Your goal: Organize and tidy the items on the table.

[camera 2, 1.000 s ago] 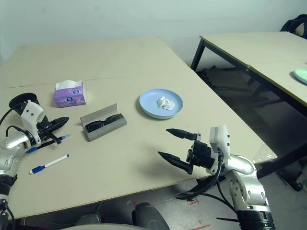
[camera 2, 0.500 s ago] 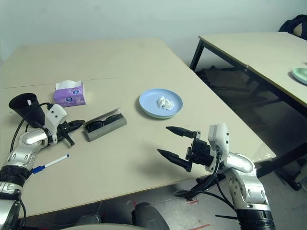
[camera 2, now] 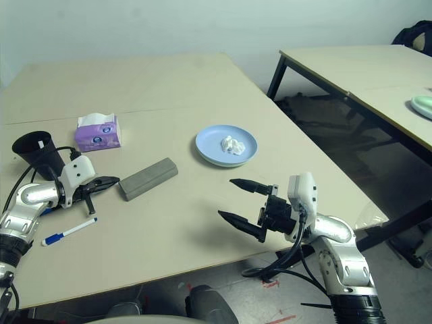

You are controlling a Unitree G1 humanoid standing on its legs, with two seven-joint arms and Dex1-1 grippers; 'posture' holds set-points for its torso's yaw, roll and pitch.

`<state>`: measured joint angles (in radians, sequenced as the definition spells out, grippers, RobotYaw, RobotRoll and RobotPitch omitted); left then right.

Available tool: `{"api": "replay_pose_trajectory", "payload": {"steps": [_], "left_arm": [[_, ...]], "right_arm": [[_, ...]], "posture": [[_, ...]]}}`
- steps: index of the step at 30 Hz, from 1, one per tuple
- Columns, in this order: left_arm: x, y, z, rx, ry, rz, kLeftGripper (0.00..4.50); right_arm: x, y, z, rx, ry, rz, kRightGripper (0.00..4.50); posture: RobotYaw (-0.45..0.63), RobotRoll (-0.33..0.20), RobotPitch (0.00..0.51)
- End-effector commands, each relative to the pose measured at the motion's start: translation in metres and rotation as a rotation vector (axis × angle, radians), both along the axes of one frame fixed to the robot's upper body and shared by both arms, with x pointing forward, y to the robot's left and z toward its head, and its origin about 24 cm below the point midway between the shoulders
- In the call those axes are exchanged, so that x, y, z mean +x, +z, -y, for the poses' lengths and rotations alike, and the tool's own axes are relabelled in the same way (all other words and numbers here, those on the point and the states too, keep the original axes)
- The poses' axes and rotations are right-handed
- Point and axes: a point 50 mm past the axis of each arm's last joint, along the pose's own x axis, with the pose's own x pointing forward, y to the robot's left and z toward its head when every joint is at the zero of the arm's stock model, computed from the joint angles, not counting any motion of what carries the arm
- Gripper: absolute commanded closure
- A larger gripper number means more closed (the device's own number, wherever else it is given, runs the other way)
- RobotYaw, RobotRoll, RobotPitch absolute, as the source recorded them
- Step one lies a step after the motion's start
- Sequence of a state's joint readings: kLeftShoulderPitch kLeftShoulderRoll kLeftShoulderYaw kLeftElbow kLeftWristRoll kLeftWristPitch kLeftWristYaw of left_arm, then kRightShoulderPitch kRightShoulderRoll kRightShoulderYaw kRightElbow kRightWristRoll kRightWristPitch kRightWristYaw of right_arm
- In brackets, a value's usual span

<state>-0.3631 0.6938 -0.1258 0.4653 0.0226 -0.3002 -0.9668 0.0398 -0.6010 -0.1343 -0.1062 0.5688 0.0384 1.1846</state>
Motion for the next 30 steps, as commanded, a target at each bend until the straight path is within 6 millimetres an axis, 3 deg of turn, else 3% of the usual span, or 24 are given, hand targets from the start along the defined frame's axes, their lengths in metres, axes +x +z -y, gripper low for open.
{"api": "replay_pose_trajectory", "payload": {"steps": [1,8,15,20,24,30], "left_arm": [[-0.007,-0.006,0.010,0.090,-0.133,-0.007,4.48],[-0.003,0.005,0.014,0.011,-0.147,0.009,4.48],[-0.001,0.048,-0.023,-0.109,0.018,-0.005,4.48],[-0.018,0.072,-0.039,-0.131,0.051,-0.152,4.48],[-0.041,0.083,-0.041,-0.068,0.045,-0.310,3.54],[-0.061,0.091,-0.040,0.062,0.083,-0.460,1.34]], "right_arm": [[0.003,-0.001,-0.002,-0.016,0.005,0.000,0.00],[0.003,-0.002,-0.002,-0.024,0.013,0.000,0.00],[0.001,-0.004,-0.003,-0.026,0.023,-0.001,0.00],[0.003,-0.005,-0.005,-0.025,0.040,-0.003,0.00],[0.005,-0.006,-0.006,-0.025,0.059,-0.004,0.00],[0.004,-0.008,-0.010,-0.053,0.133,0.015,0.00]], "posture": [[-0.17,0.000,0.000],[-0.18,0.000,0.000],[-0.17,0.000,0.000],[-0.15,0.000,0.000],[-0.14,0.000,0.000],[-0.14,0.000,0.000]]}}
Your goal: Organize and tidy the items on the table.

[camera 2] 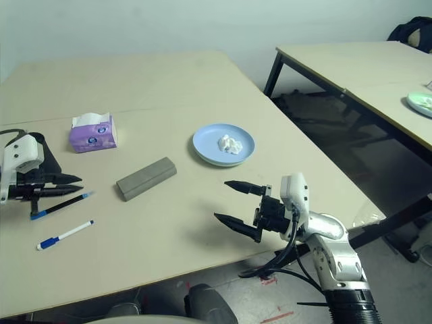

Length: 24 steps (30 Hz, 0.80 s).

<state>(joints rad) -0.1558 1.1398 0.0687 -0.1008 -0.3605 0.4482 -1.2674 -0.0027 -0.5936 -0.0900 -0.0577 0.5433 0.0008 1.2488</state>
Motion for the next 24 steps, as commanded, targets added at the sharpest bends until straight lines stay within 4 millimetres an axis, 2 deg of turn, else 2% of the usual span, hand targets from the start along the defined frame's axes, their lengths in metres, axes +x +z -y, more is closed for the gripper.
{"api": "replay_pose_trajectory", "payload": {"steps": [1,4,11,22,24], "left_arm": [[-0.009,0.005,0.001,0.082,-0.007,-0.074,1.03],[-0.014,0.006,-0.001,0.166,-0.025,-0.141,0.02],[-0.019,0.006,0.004,0.319,-0.135,-0.231,0.02],[-0.021,-0.024,0.011,0.432,-0.227,-0.280,0.02],[-0.022,-0.029,0.011,0.448,-0.238,-0.288,0.42]], "right_arm": [[-0.002,-0.004,-0.004,-0.042,0.068,0.012,0.00],[-0.004,-0.006,-0.007,-0.080,0.127,0.025,0.00],[-0.006,-0.010,-0.010,-0.142,0.227,0.046,0.00],[-0.006,-0.010,-0.014,-0.152,0.246,0.052,0.00],[-0.006,-0.010,-0.013,-0.155,0.247,0.050,0.00]], "posture": [[-0.14,0.000,0.000],[-0.14,0.000,0.000],[-0.15,0.000,0.000],[-0.16,0.000,0.000],[-0.16,0.000,0.000]]}}
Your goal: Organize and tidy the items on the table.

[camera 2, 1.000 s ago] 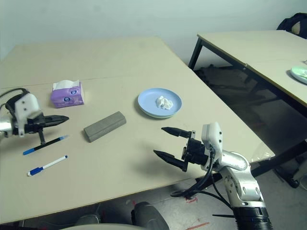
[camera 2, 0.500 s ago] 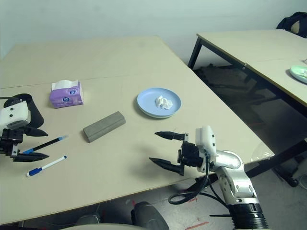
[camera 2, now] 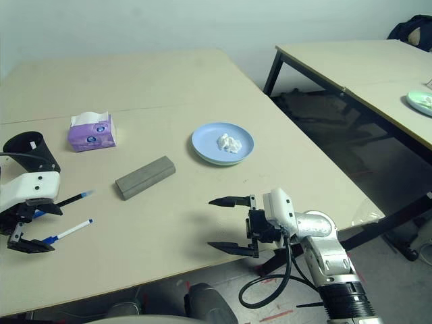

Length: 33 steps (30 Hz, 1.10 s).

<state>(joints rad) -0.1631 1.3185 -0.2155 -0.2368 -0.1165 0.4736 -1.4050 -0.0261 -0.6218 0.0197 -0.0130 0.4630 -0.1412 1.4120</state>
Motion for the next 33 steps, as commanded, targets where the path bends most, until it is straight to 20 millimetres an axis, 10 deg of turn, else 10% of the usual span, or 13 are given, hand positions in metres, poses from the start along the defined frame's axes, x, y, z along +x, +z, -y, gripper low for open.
{"api": "replay_pose_trajectory", "payload": {"steps": [1,12,29,33], "left_arm": [[-0.001,-0.008,0.002,0.030,-0.028,-0.013,0.60],[0.000,-0.023,0.006,0.035,-0.012,-0.026,4.47],[0.005,-0.009,0.006,0.012,0.016,-0.005,4.47],[0.003,0.002,0.009,0.002,0.014,-0.005,3.20]], "right_arm": [[0.001,0.001,0.001,-0.025,0.005,0.006,0.00],[0.001,0.004,0.001,-0.029,-0.005,0.006,0.00],[0.002,0.005,-0.001,-0.023,-0.017,0.004,0.00],[0.002,0.005,-0.001,-0.024,-0.016,0.001,0.00]], "posture": [[-0.16,0.000,0.000],[-0.16,0.000,0.000],[-0.16,0.000,0.000],[-0.16,0.000,0.000]]}}
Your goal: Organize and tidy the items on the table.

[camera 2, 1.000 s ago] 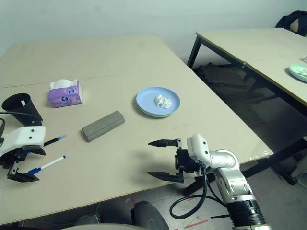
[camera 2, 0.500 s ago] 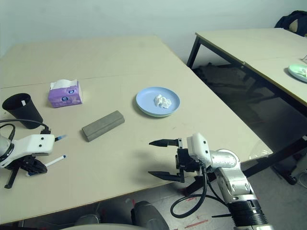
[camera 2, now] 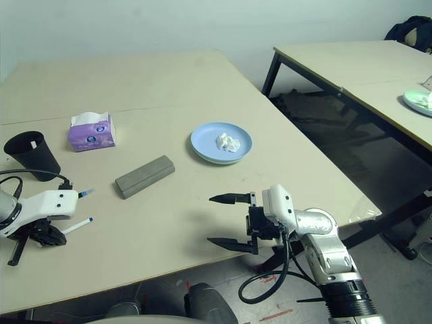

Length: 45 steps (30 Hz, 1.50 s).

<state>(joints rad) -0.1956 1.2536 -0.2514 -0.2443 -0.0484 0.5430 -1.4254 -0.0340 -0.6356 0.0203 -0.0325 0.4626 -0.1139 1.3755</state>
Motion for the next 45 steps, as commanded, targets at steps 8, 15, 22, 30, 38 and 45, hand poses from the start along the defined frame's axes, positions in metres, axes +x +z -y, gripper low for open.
{"api": "replay_pose_trajectory", "payload": {"steps": [8,15,22,30,38,45], "left_arm": [[0.000,0.003,0.001,0.045,-0.006,0.023,0.34],[0.003,-0.009,0.003,0.049,0.003,0.031,0.03],[0.005,-0.018,0.003,0.059,0.009,0.035,0.03],[0.005,-0.025,0.001,0.060,0.017,0.015,0.63],[0.001,-0.030,-0.005,0.065,0.028,-0.023,3.43],[0.004,-0.016,-0.007,0.059,0.024,-0.010,4.48]], "right_arm": [[0.001,0.000,-0.004,-0.010,0.014,0.004,0.00],[-0.001,-0.001,-0.003,-0.015,0.012,0.001,0.00],[0.000,0.000,-0.004,-0.013,0.012,0.005,0.00],[0.000,0.000,-0.004,-0.010,0.011,0.006,0.00],[-0.001,0.001,-0.005,-0.008,0.009,0.008,0.00],[-0.001,0.001,-0.004,-0.012,0.013,0.008,0.00]], "posture": [[-0.16,0.000,0.000],[-0.17,0.000,0.000],[-0.17,0.000,0.000],[-0.18,0.000,0.000],[-0.18,0.000,0.000],[-0.17,0.000,0.000]]}}
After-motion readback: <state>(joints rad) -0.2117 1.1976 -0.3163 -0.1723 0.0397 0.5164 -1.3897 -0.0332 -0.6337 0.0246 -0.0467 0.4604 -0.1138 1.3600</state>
